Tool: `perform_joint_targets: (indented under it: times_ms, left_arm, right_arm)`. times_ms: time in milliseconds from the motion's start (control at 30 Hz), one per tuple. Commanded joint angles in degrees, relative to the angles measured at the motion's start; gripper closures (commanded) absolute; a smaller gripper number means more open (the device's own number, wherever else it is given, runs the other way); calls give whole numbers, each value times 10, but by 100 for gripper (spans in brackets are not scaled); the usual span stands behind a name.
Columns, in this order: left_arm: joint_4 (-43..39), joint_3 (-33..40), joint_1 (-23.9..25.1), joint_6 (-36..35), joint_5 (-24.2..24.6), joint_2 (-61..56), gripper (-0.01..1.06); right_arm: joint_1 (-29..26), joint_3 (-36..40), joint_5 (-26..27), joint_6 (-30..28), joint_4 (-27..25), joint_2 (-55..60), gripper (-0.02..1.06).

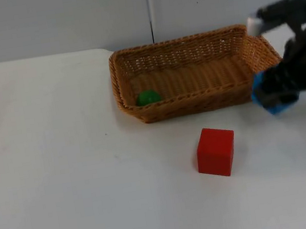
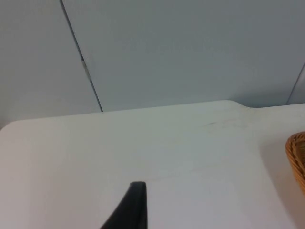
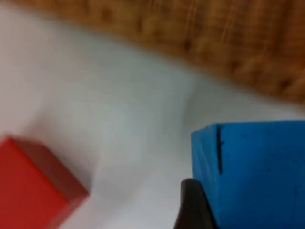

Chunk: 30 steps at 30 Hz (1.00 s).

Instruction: Place all geometric objects except the red cube into the basket.

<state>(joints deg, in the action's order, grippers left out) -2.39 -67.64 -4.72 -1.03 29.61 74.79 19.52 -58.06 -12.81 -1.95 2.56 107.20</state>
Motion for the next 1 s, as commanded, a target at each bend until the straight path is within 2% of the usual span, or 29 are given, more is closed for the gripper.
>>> perform_joint_targets:
  times_ms: [0,133,267,333,367,467,567,633,967]
  left_arm:
    - [-6,3,1,-5,-4,-5,2]
    - [-13,3,1,-8,-4,-5,2]
    - [-18,3,1,-9,-4,-5,2]
    - [-19,3,1,-9,-4,-5,2]
    - [-19,3,1,-9,-5,-5,2]
    - [-19,3,1,-9,-5,-5,2]
    - [-17,3,1,-21,-9,-3,2]
    - [-17,3,1,-27,-13,-2,2]
    - [-17,3,1,-39,-20,7,2]
  right_arm:
    - [5,-15,-17,8,1,-53,102]
    - [5,-29,-30,24,1,-123,102]
    - [5,-28,-7,25,3,-182,102]
    - [5,-28,29,24,20,-201,102]
    - [5,-28,65,24,23,-204,102]
    - [5,-28,99,24,23,-204,102]
    - [5,-30,134,24,31,-189,103]
    - [5,-34,137,23,33,-178,103]
    - [5,-153,107,20,35,5,103]
